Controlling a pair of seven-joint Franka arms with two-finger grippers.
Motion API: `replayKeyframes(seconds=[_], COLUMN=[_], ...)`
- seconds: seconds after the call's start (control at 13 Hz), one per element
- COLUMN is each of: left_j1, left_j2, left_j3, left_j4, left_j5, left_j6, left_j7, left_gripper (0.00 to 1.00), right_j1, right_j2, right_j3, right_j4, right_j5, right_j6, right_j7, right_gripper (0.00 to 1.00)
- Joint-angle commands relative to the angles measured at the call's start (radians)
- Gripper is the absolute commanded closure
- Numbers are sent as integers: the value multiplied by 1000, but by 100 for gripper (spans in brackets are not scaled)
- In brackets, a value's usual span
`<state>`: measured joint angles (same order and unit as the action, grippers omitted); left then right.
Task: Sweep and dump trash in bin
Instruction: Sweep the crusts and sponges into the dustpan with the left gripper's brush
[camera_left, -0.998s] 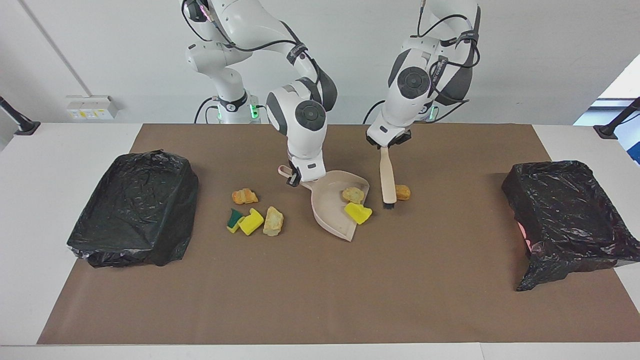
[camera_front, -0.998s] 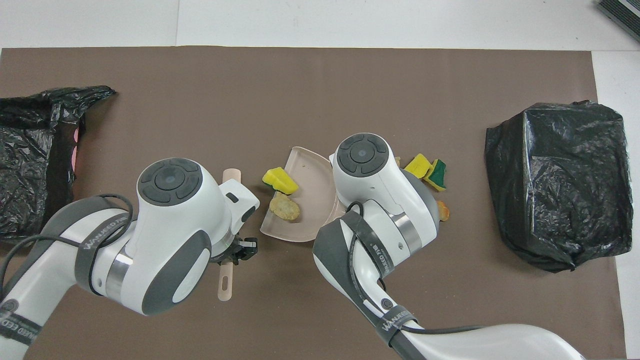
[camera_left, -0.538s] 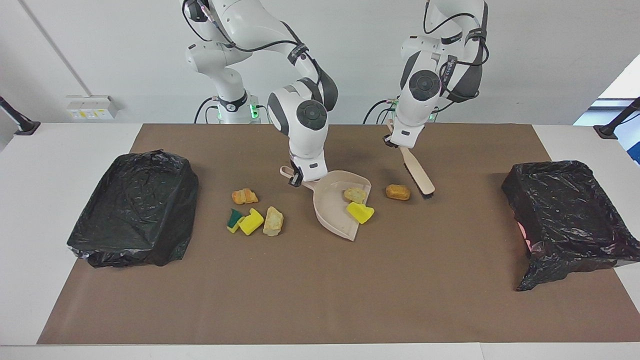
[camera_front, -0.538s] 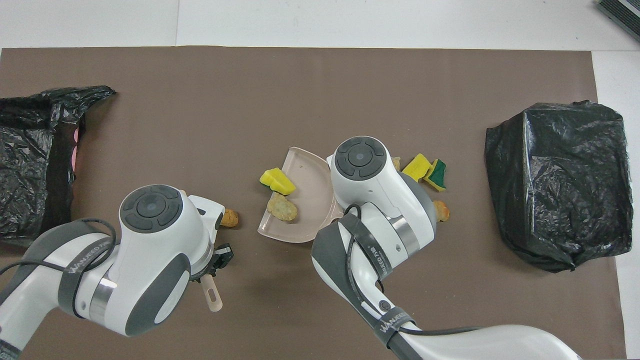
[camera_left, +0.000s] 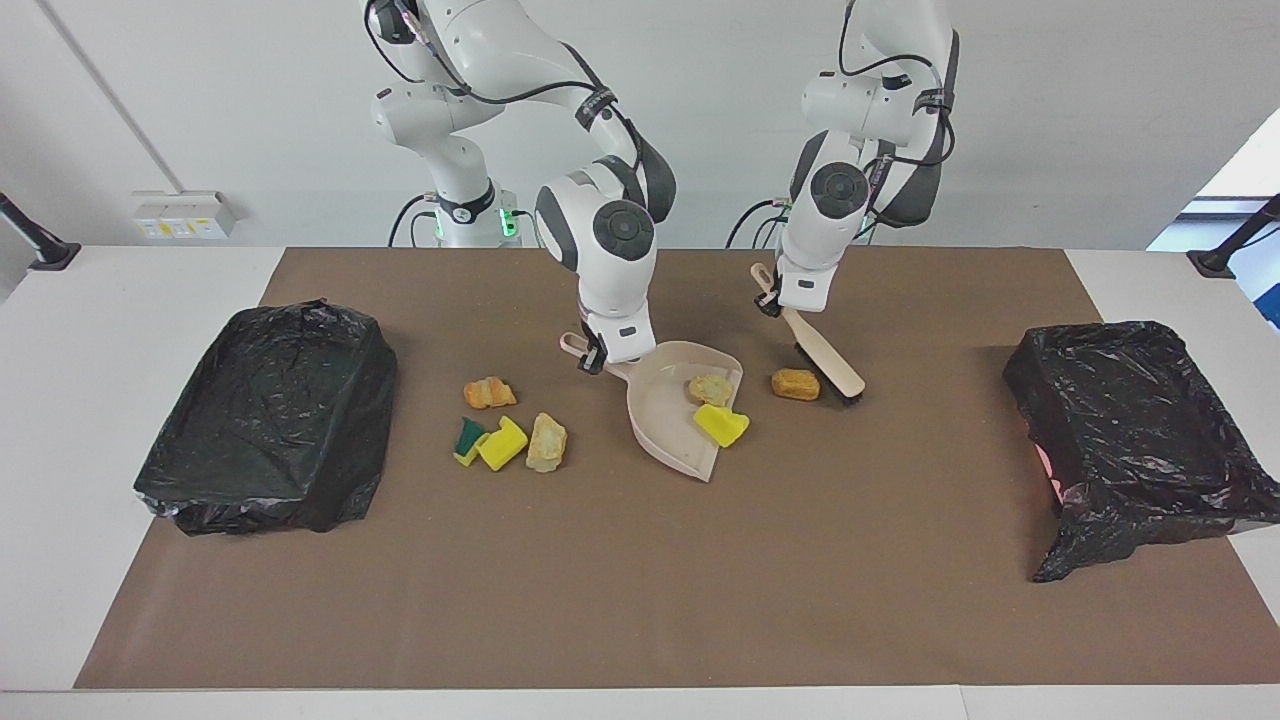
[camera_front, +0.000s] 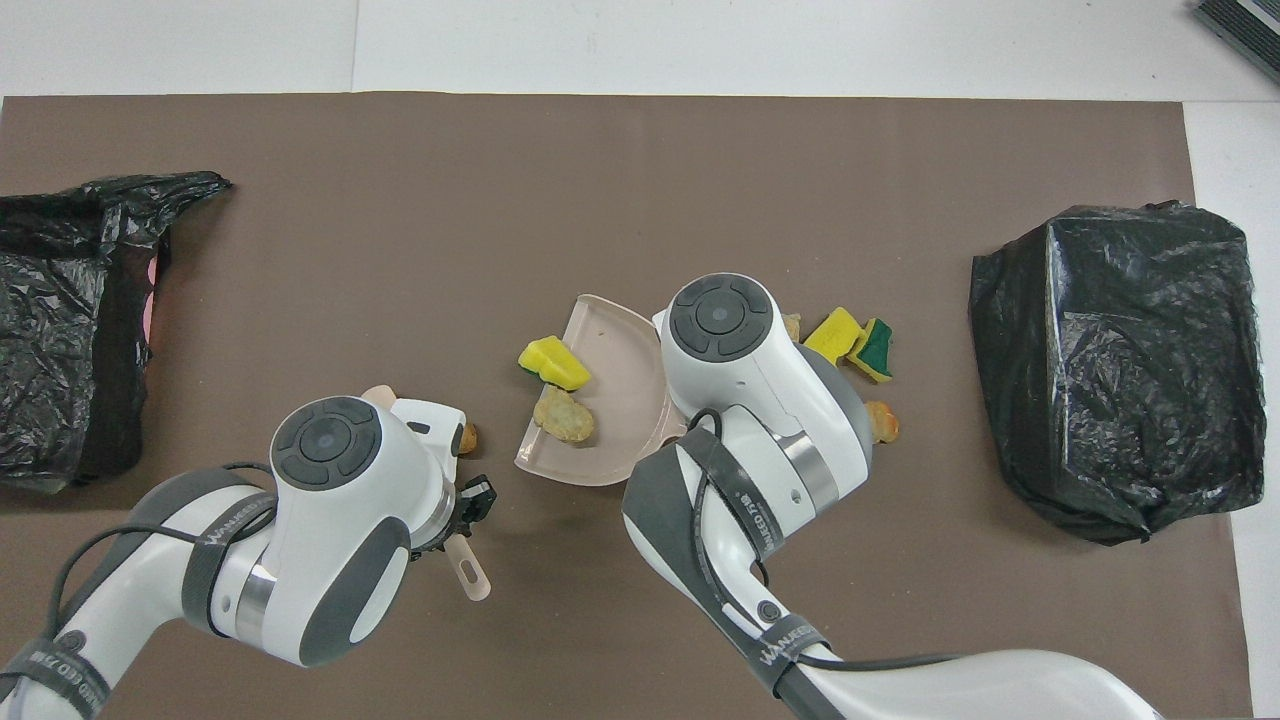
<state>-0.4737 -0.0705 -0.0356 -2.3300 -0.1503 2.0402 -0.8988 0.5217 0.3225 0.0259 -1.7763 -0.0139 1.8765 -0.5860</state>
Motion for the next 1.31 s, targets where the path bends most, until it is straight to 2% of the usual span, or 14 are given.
replayKeyframes(seconds=[0.0,0.23,0.54,0.69,0.92,1.08,1.23], left_j1=[-16,-97,-141,-164,-149,-141,-111], left_j2=[21,24,37,47,31,24,-24], left_j3=[2,2,-3,-9,-15,-6,-4], left_j4=[21,26,60,92,119,190,209], left_j5=[-127,-170,-170,-172,-157,-147,-106], left_j6=[32,129,135,120,23,-98,-155], left_j7=[229,371,552,577,578,564,561], left_gripper=[100,100,100,100,100,100,100], right_j1=[0,0,0,0,0,0,0], right_j2=[-22,-22,-20,-22,-20,-20,-20], right_j3=[2,2,2,2,2,2,2], right_j4=[-29,-31,-29,-31,-31,-29,-29], right_j5=[20,19,20,20,20,20,20], right_j6=[23,23,23,23,23,23,23], right_j7=[-25,-21,-20,-18,-18,-18,-17], right_gripper=[100,100,100,100,100,100,100])
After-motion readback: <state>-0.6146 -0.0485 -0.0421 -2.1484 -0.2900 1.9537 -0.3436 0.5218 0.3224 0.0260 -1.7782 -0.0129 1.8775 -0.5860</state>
